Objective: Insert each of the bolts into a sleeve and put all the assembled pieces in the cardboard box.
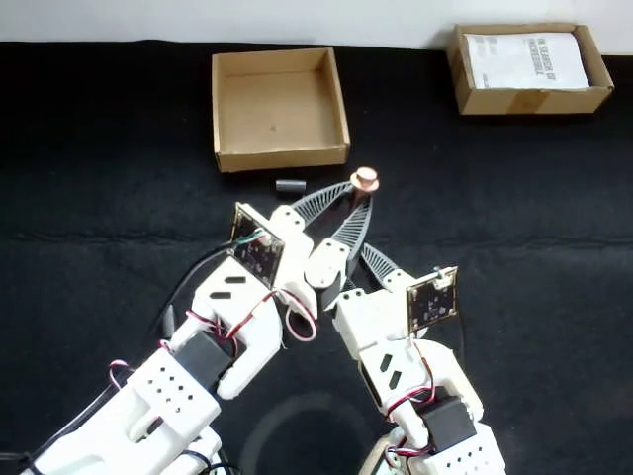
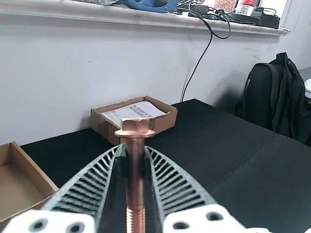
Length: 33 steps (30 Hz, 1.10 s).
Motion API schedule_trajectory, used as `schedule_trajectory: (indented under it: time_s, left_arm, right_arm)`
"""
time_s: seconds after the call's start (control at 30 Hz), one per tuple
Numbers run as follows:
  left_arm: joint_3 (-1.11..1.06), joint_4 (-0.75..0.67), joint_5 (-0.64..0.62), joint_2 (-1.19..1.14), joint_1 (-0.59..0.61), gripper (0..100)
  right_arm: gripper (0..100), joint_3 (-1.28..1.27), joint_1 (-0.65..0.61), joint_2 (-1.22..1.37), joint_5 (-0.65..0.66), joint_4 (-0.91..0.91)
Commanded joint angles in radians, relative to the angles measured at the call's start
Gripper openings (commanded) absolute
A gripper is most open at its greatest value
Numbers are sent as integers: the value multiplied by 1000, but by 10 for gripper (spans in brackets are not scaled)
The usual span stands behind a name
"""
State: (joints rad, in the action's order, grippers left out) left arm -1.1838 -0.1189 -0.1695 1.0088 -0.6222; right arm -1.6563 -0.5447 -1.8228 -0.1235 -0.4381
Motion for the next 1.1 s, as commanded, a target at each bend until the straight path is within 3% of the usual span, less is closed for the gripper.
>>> schedule_trajectory:
  time_s: [0.0,1.07]
  left_arm:
    - [94,-25,3,-22,7,8]
    - [-41,-25,8,-44,15,9]
  right_arm:
    - [7,-142,16,-12,-11,-2]
    - [7,-111,16,-12,-11,-2]
